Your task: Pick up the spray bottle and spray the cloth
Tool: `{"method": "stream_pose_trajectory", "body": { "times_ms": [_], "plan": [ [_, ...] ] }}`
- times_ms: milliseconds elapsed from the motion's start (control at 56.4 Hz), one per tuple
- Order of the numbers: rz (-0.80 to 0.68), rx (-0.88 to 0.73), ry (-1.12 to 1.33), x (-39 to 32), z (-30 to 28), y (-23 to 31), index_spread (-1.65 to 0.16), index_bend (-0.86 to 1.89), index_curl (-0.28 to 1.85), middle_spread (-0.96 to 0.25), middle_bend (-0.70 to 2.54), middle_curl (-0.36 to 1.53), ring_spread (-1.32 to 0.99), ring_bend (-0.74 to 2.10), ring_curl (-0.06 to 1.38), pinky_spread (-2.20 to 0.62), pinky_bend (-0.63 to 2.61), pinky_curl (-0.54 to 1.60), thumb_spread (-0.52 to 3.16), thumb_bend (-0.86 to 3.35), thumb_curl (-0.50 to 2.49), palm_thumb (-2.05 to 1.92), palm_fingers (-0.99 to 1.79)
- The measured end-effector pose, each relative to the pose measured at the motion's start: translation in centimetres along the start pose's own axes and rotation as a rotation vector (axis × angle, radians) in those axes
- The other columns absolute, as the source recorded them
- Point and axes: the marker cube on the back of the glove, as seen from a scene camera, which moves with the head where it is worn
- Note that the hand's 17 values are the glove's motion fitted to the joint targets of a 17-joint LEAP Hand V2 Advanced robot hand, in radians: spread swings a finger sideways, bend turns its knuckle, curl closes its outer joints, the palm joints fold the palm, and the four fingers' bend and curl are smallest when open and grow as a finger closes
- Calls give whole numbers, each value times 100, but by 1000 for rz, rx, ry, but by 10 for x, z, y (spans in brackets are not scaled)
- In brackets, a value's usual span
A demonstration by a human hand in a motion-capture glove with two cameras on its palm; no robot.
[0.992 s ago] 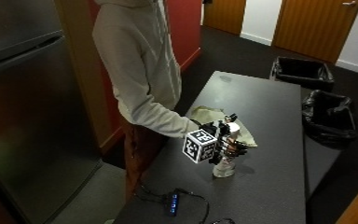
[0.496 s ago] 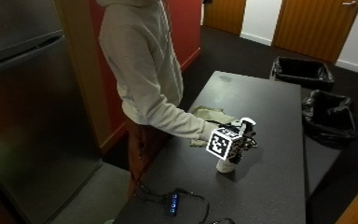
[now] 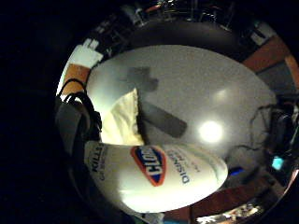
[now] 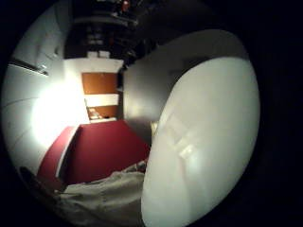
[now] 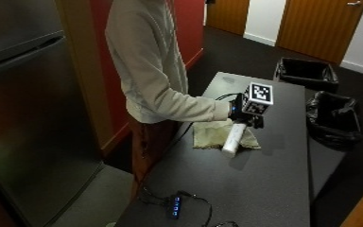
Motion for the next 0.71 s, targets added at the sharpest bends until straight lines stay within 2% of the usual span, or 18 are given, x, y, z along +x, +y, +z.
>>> {"method": "stream_pose_trajectory", "body": {
  "times_ms": [159,319,567,709],
  "plan": [
    [-59,-127,300,-44,-14,9,-22,37,54,-17,61,53,-20,61,46,-25,34,39,2,-3,70,104,136],
    [-68,-169,497,-79,-11,21,-22,38,55,-16,61,53,-20,62,47,-25,35,39,1,-3,72,104,136],
    [-47,-246,653,-95,27,38,-22,37,56,-16,62,53,-20,61,47,-25,36,39,-1,-3,73,104,136],
    [-29,-275,659,-102,51,42,-22,37,56,-16,62,53,-20,61,47,-25,36,39,-1,-3,74,104,136]
  ]
}}
